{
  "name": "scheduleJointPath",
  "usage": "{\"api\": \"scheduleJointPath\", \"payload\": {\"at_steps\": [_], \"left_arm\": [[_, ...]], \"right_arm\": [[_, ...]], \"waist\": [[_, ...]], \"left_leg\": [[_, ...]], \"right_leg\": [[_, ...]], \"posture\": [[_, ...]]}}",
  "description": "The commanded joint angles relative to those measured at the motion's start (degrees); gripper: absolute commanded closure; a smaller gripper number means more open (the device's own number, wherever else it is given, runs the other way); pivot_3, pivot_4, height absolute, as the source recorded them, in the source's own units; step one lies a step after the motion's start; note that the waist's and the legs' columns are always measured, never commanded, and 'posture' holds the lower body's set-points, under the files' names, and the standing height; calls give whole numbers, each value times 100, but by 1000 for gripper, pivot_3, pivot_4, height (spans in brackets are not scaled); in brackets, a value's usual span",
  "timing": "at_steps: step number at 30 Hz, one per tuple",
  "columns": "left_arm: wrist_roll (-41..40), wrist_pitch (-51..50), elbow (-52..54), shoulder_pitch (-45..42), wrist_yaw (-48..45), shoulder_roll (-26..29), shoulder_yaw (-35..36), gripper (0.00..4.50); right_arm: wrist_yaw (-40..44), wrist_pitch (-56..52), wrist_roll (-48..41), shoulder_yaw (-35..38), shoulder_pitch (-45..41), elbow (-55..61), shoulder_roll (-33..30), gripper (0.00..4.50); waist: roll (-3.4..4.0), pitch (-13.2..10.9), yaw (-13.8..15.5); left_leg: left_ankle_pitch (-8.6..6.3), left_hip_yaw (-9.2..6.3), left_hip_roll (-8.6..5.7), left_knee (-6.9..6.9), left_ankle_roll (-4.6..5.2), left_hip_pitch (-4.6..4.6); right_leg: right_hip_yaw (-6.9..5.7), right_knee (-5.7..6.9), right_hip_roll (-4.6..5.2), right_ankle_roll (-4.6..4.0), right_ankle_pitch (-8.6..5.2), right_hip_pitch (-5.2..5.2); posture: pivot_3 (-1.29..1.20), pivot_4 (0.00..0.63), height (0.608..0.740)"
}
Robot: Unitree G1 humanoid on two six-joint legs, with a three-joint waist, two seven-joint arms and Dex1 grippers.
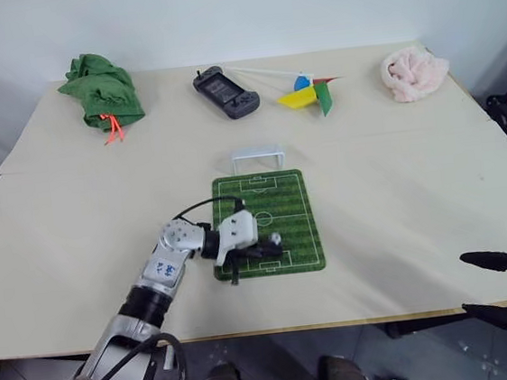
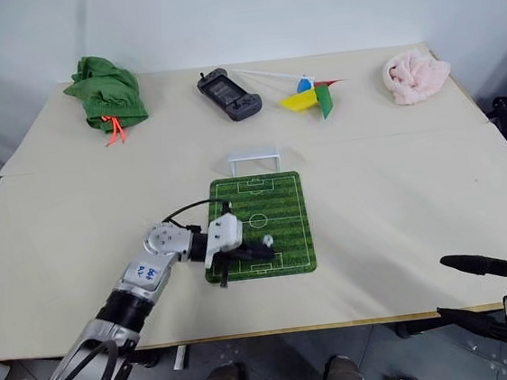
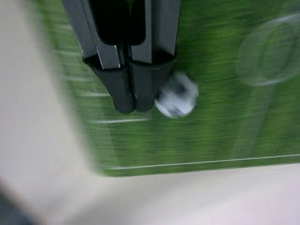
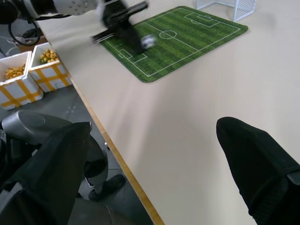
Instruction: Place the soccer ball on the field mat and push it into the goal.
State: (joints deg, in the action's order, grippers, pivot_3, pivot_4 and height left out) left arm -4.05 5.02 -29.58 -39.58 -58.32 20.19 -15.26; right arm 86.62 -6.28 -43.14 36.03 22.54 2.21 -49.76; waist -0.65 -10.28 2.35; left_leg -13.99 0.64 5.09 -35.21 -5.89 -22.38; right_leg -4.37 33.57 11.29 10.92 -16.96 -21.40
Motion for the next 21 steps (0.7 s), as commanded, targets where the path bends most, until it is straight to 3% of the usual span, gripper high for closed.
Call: {"api": "scheduleJointPath", "payload": {"at_steps": [1, 9, 17, 21], "left_arm": [[-14, 51, -29, -81, 380, 30, 362, 4475], [-9, -245, 16, -189, 1250, 80, 914, 4475], [-665, -814, 631, -56, 522, 463, 1255, 4475], [-870, -614, 716, 19, 261, 824, 1578, 4475]], "right_arm": [[-38, -12, 5, 107, -79, 124, 23, 0], [-30, -8, 115, 30, -349, -65, -28, 0], [15, -19, 317, -157, -1001, -502, -234, 0], [139, 9, 394, -224, -1266, -772, -302, 0]], "waist": [[1, 1, -26], [1, 0, 18], [1, 1, 33], [1, 1, 20]], "left_leg": [[-1, 0, 0, 5, 1, 0], [-2, 5, 0, 13, 1, -2], [-2, 7, 0, 14, 1, -3], [-2, 8, 0, 14, 1, -2]], "right_leg": [[0, -2, 0, 0, 0, -1], [-2, -6, 0, 4, 1, -6], [-1, -5, 0, 4, 1, -7], [-1, -3, 0, 4, 1, -8]], "posture": [[0, 150, 740], [0, 150, 740], [0, 150, 740], [0, 150, 740]]}}
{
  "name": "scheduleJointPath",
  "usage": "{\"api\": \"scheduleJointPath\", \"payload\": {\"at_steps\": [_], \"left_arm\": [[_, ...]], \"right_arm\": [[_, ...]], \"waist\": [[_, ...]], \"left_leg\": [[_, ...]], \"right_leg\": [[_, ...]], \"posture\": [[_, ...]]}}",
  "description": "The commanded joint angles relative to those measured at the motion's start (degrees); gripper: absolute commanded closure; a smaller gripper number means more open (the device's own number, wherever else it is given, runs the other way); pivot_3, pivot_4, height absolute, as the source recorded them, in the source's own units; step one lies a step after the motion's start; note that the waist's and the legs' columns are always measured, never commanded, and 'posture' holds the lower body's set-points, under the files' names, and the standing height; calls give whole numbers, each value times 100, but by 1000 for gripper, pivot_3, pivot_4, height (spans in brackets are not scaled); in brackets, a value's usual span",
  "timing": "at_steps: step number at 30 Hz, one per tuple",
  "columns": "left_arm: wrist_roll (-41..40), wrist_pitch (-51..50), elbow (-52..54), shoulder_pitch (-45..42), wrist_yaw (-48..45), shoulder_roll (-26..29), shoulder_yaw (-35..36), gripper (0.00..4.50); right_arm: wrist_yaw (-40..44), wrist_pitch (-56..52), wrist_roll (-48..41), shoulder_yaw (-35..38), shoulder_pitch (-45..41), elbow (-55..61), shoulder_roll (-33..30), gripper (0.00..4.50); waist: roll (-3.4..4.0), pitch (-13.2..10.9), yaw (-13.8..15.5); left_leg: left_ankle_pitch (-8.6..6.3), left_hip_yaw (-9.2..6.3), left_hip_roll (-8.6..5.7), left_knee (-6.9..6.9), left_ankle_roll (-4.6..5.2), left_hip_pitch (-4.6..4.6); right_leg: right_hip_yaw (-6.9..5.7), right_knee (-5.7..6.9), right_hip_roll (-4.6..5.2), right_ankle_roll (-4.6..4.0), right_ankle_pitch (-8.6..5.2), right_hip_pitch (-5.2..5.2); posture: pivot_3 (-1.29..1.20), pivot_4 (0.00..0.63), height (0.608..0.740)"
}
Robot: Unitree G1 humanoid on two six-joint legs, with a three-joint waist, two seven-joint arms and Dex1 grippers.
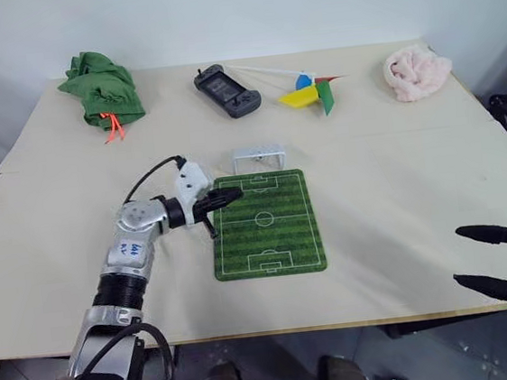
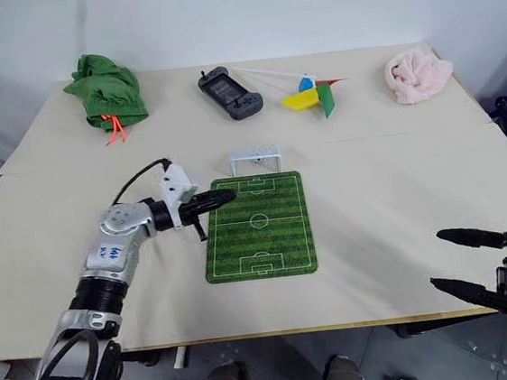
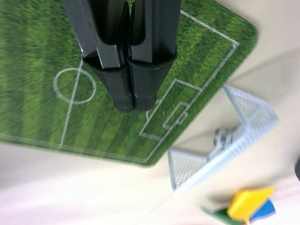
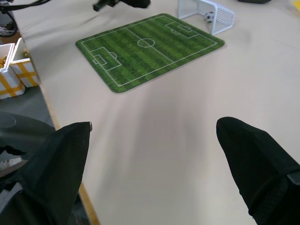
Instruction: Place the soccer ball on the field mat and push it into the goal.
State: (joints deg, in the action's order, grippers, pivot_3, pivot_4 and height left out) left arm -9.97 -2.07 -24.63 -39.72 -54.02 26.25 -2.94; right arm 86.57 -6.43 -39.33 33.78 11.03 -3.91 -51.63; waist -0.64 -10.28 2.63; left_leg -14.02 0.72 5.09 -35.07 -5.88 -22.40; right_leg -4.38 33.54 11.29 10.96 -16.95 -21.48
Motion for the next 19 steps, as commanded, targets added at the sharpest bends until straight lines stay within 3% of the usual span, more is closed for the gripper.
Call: {"api": "scheduleJointPath", "payload": {"at_steps": [1, 8, 14, 19], "left_arm": [[-356, 61, 213, 27, -207, 246, 410, 4475], [-1429, -515, 246, 562, -1878, 1243, 1082, 4475], [-1509, -697, 325, 1293, -2180, 1826, 1387, 4475], [-1471, -645, 376, 1417, -2021, 1929, 1551, 4475]], "right_arm": [[174, 29, 25, -10, -163, -214, -122, 0], [431, 264, 405, -647, -1237, -1191, -246, 0], [593, 460, 564, -1264, -2021, -1894, -405, 0], [593, 624, 582, -1680, -2511, -2367, -510, 0]], "waist": [[0, 0, -8], [2, 0, -170], [2, 0, -147], [2, -1, -114]], "left_leg": [[0, 0, 0, 0, 0, 0], [0, 3, 2, -1, 0, 5], [0, 9, 3, -2, 1, 7], [-1, 9, 5, -6, 2, 3]], "right_leg": [[0, 0, 0, 0, 0, 0], [1, 12, -1, 2, 1, -3], [1, 24, 1, 3, 2, -1], [1, 24, 1, 3, 2, -2]], "posture": [[0, 150, 740], [0, 150, 740], [0, 150, 740], [0, 150, 740]]}}
